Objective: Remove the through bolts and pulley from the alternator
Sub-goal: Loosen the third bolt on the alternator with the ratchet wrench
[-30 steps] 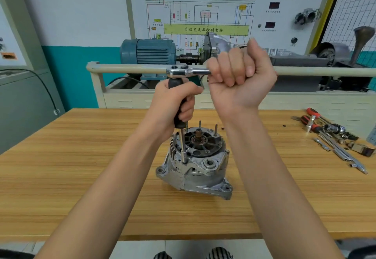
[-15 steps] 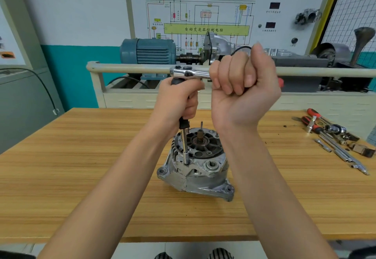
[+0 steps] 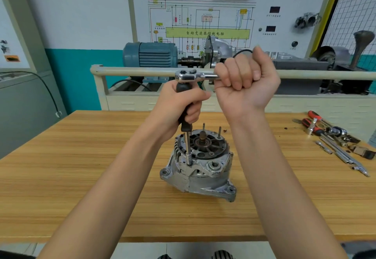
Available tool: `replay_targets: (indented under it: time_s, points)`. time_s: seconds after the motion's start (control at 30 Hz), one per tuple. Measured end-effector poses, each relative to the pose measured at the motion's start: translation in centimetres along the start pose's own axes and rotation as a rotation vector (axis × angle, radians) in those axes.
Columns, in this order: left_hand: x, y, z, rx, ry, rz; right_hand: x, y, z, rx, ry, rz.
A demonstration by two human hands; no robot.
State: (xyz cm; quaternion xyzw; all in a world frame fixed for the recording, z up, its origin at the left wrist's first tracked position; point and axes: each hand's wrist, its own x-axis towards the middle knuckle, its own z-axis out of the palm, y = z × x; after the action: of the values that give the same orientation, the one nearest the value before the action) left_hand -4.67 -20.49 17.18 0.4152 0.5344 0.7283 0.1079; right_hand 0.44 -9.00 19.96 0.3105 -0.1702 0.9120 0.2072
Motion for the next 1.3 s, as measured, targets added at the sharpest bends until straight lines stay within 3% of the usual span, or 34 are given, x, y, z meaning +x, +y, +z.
replay_targets:
  time_s: [0.13, 0.23, 0.37, 0.53, 0.67, 0.77, 0.87, 1.07, 1.17, 1.3]
  points:
    - [0.5, 0.1, 0.4, -0.085, -0.098, -0.076, 1.5, -0.3, -1.0, 0.218, 0.114, 0.117]
    - [0.9, -0.1, 0.5, -0.143, -0.083, -0.129, 1.4, -0.2, -1.0, 0.161, 0.148, 0.052]
    - [0.9, -0.3, 0.9, -0.072, 0.056, -0.095, -0.2, 0.2, -0.1, -0.007, 0.061, -0.091]
    - [1.0, -0.7, 1.8, 0.012, 0.338, -0.039, -2.3, 2.3, 1.3, -0.432, -0.166, -0.406]
    - [1.0, -1.0, 2.1, 0.066, 0.447, -0.006, -3.4, 4.2, 1.8, -0.692, -0.206, -0.601]
    - [0.8, -0.8, 1.5, 0.036, 0.347, -0.004, -2.8, 3.2, 1.8, -0.572, -0.203, -0.509]
    - [0.5, -0.7, 0.6, -0.004, 0.183, -0.008, -1.6, 1.5, 1.2, -0.355, -0.173, -0.283]
    - [0.4, -0.2, 0.0, -0.087, -0.050, -0.049, 1.2, -0.2, -0.7, 0.118, 0.055, 0.101]
    - [0.6, -0.3, 0.5, -0.110, -0.038, -0.086, 2.1, -0.2, -1.4, 0.204, 0.126, 0.144]
    - [0.9, -0.5, 1.0, -0.047, 0.102, -0.093, 1.5, -0.3, -1.1, 0.150, 0.128, 0.050]
